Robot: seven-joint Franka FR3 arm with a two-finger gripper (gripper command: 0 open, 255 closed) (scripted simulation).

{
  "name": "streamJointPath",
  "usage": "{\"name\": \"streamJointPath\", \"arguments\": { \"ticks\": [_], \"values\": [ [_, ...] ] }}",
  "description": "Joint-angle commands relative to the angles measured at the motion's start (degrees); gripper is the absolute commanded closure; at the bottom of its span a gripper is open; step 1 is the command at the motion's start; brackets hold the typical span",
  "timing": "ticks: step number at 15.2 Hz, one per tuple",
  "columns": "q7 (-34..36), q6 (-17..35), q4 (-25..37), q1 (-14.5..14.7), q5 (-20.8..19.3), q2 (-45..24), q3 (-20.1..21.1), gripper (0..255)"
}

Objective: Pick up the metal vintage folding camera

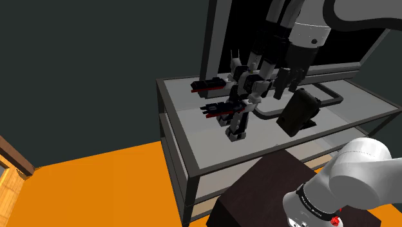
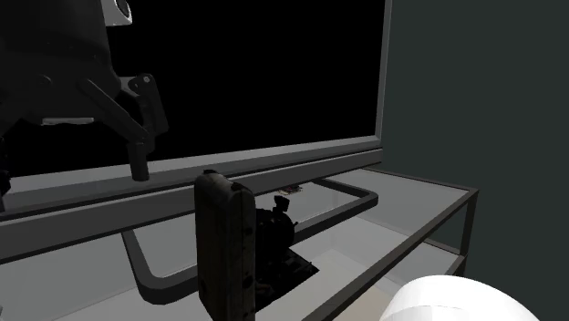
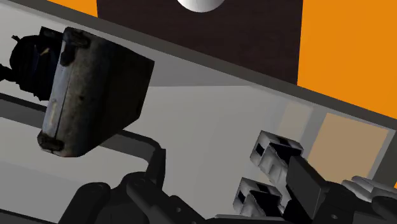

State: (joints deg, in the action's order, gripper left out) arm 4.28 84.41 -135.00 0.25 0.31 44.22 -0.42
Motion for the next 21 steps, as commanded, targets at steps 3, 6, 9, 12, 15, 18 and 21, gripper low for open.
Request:
{"name": "streamJointPath", "arguments": {
  "ticks": [3,6,9,12,15,18,21],
  "values": [
    [-1.7,-1.0,-1.8,-1.0,-1.9,3.3,-1.7,0],
    [-4.4,-2.5,-4.1,-2.5,-5.0,8.1,-4.4,0],
    [-7.4,-4.1,-5.8,-4.2,-8.5,12.5,-7.3,0],
    [-9.2,-4.5,-7.5,-5.3,-10.8,15.4,-9.2,0],
    [-9.1,-2.7,-10.3,-5.5,-11.1,16.3,-9.5,0],
    [-8.9,-0.9,-13.0,-5.7,-11.5,17.2,-9.9,0],
    [-8.9,-0.6,-13.5,-5.7,-11.5,17.4,-9.9,255]
  ]
}}
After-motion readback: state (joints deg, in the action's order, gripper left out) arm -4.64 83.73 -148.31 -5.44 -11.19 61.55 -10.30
